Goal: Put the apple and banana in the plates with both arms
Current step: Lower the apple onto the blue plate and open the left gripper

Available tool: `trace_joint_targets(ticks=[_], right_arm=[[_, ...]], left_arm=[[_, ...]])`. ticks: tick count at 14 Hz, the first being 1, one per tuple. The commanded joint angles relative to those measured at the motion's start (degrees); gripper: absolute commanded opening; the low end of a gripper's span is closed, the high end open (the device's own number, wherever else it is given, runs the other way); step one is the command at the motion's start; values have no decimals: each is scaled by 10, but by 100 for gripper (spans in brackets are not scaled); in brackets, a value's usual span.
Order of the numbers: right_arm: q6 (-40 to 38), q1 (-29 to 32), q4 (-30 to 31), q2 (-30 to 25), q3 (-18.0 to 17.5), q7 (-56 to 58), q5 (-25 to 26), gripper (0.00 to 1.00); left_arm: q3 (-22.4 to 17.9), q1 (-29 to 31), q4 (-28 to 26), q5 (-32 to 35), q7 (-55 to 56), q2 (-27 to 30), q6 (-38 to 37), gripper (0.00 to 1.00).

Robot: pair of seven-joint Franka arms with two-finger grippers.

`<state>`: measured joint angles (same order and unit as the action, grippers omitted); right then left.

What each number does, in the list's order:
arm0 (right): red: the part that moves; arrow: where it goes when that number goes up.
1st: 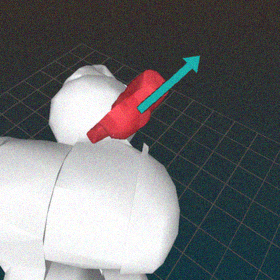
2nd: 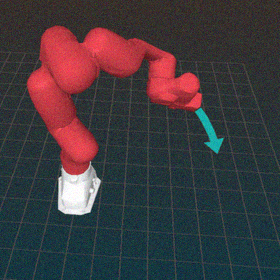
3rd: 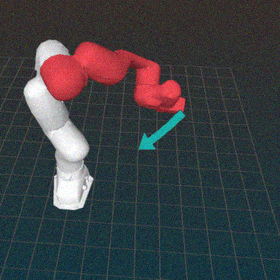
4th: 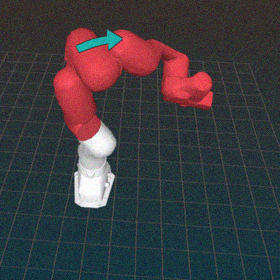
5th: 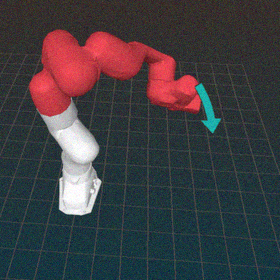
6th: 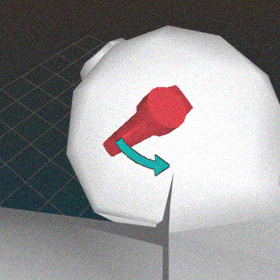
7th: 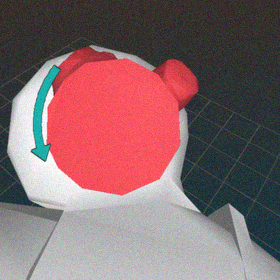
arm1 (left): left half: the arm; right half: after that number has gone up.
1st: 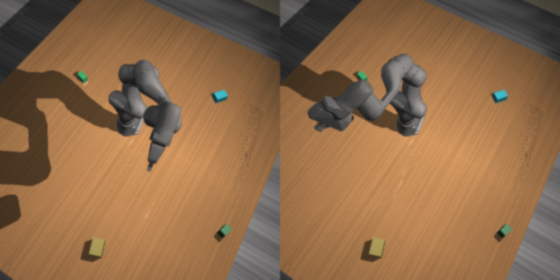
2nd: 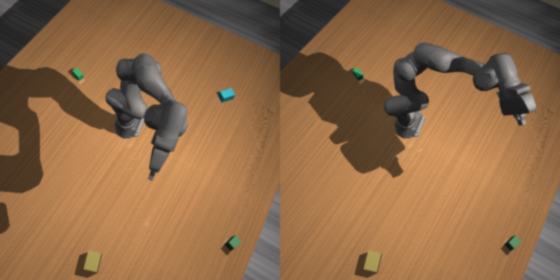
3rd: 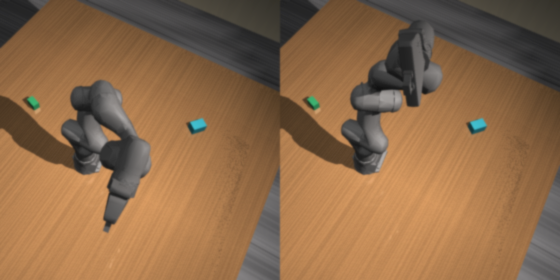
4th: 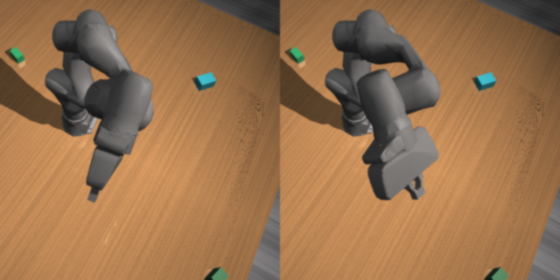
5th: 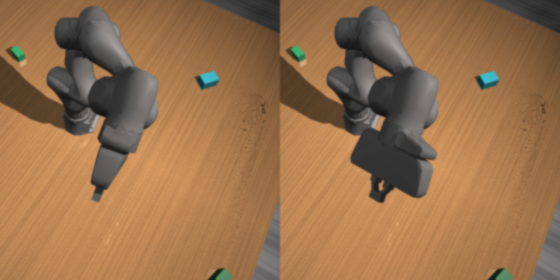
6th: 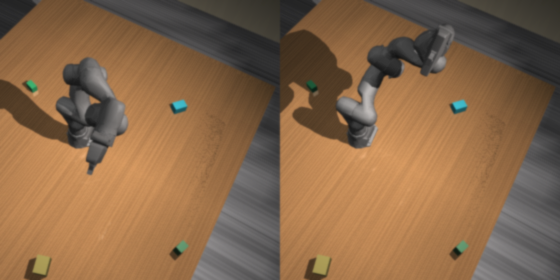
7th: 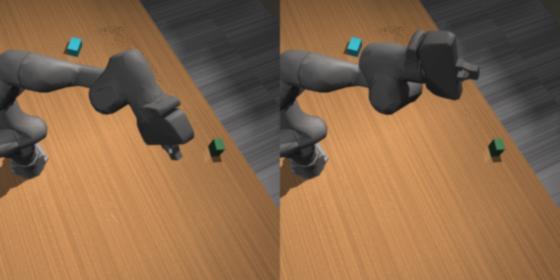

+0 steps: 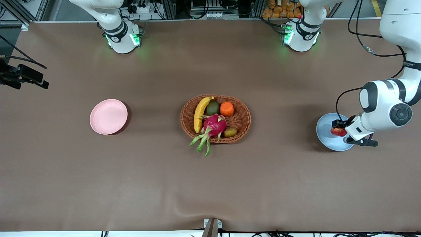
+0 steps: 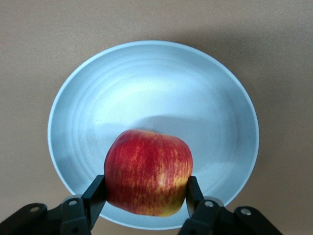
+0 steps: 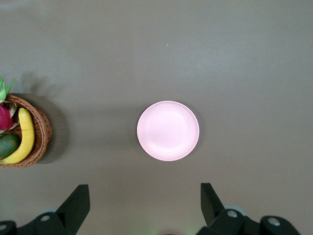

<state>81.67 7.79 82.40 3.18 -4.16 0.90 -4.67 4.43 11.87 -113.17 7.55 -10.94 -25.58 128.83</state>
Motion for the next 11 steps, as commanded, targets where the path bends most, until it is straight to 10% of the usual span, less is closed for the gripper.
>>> trace_joint_targets(ticks=[1,2,11], right_arm=[[4,14,2,-1,-9,10,-13,100],[4,14,2,-1,-9,10,-20,100],[3,21,1,-1,-9,10,-32,100]], left_arm=[[7,7,-4,12,-4,2,10,84],[7,8,-2,12,-4,1,10,99],[29,1,111,8,-4,23,-126,100]])
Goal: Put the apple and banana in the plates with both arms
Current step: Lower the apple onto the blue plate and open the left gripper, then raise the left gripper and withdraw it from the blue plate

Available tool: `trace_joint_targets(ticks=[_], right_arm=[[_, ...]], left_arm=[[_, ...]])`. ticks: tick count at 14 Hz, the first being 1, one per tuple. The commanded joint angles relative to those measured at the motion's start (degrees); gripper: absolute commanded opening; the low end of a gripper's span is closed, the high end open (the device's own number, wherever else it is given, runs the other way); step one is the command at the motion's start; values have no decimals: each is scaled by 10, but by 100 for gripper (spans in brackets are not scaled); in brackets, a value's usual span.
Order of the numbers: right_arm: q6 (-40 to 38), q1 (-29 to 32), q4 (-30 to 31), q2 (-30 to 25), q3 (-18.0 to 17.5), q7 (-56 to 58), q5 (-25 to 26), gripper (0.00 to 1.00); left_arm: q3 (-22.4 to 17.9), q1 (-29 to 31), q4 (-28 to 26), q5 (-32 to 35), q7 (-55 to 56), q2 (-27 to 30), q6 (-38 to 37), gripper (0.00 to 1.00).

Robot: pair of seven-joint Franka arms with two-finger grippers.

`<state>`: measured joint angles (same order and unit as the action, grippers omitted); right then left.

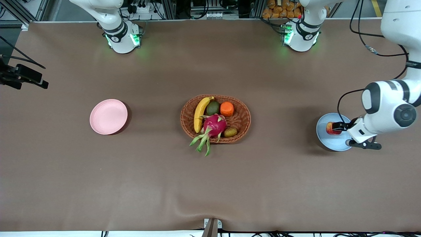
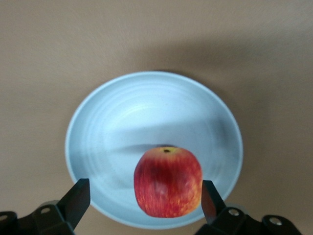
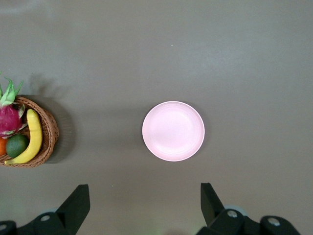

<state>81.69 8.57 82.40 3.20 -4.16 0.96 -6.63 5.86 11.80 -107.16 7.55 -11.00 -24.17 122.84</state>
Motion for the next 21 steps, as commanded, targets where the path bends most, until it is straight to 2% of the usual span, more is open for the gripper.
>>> trace_joint_targets(ticks=[1,9,16,18,20,21], right_arm=[[3,13,1,-1,-9,9,-12,100],[4,18,-3,6,-9,10,-11,100],[4,22,-3,7,-9,10,-11,100],[3,26,-3,10,-9,11,-12,100],[4,22,-4,10,-9,10,-12,100],[4,25,-4,10,-9,11,-13,100]], left_arm=[[16,0,74,6,-2,9,-92,100],[57,-5,181,5,4,16,-180,100],[59,-10,214,-10,0,15,-180,100],[32,-54,221,-10,0,33,-180,100],[-56,-133,215,-60,8,83,-189,100],[-83,-156,216,-84,8,101,-214,100]])
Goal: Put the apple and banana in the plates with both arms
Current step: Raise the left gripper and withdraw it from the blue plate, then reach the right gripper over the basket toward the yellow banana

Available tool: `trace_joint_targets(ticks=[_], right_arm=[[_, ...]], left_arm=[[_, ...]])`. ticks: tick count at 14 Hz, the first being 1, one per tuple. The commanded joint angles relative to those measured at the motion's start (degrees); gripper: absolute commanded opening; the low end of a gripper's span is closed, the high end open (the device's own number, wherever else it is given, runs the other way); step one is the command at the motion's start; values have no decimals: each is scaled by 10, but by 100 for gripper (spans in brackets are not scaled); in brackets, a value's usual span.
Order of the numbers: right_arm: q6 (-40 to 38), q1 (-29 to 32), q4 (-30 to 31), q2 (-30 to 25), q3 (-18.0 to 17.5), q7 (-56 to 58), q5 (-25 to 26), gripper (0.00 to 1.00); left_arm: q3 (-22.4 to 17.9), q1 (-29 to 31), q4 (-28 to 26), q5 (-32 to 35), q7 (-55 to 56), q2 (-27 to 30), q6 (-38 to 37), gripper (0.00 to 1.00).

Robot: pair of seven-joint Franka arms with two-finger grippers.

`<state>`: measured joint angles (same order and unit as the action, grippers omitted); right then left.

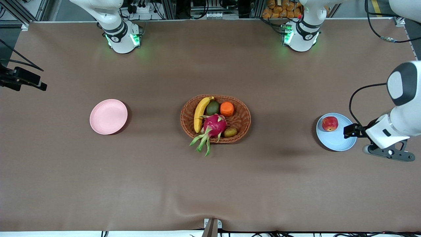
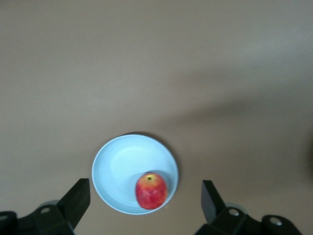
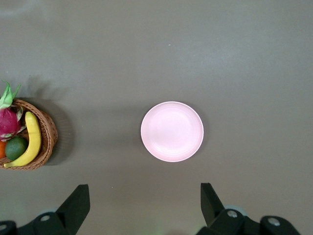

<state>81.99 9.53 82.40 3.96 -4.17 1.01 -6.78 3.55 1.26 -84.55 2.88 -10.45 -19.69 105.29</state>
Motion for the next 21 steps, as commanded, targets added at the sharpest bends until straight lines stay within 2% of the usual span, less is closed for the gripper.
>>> trace_joint_targets(ticks=[1,7,12,16,17,21], right_arm=[[0,15,-4,3,-9,11,-13,100],[-1,16,-4,3,-9,22,-11,100],[-11,20,-3,1,-8,22,3,100],[-43,20,3,24,-8,22,-2,100],[-60,3,3,45,-14,20,-3,100],[-54,-143,0,99,-14,13,2,100]], left_arm=[[-63,-54,-10,-45,4,73,-56,100],[-55,-49,-24,-10,38,179,-198,100],[-53,-37,-39,-7,39,237,-218,100],[-55,-36,-39,6,42,237,-201,100],[-55,-36,-36,6,40,237,-201,100],[-56,-30,-37,1,42,227,-198,100]])
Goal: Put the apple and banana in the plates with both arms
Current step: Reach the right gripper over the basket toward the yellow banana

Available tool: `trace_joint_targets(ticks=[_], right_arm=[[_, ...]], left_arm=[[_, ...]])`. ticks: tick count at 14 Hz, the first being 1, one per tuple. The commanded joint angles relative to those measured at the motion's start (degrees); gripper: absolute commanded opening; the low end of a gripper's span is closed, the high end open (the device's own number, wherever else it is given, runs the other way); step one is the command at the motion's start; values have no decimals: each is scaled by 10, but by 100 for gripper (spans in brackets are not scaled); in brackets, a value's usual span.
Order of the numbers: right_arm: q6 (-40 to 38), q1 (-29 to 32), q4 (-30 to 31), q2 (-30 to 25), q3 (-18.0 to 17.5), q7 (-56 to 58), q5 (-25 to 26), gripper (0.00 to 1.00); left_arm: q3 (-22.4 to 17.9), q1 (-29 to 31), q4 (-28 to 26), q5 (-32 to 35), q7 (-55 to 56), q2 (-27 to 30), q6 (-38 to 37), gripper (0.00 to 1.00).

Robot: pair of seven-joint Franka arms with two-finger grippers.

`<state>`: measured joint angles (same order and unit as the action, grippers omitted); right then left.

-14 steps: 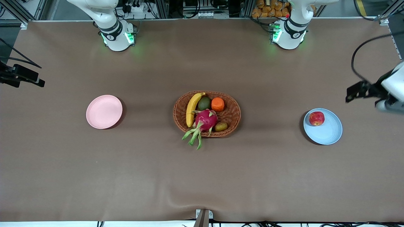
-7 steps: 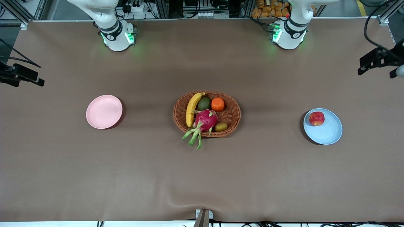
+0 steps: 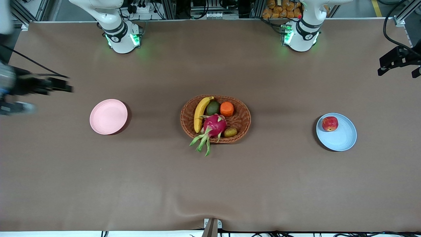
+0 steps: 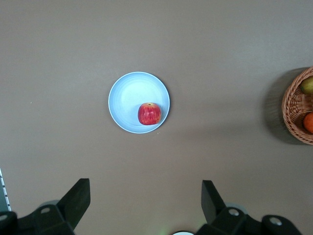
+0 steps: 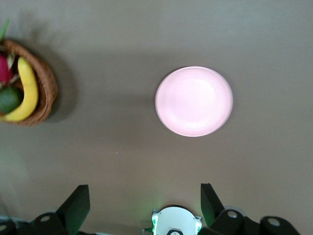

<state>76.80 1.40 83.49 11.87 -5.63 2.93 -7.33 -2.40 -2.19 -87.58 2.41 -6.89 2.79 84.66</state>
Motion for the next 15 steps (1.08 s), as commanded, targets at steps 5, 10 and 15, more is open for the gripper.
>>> trace_joint_targets(ticks=[5,10,15], right_arm=[[76,-264,-14,95,1,-140,27,100],[192,-435,-17,177,3,-422,65,100],[226,-500,-82,256,4,-500,133,100]], left_arm=[[5,3,-8,2,32,1,7,100],[5,3,-9,4,48,-1,8,100],[5,3,-3,3,48,-7,7,100]])
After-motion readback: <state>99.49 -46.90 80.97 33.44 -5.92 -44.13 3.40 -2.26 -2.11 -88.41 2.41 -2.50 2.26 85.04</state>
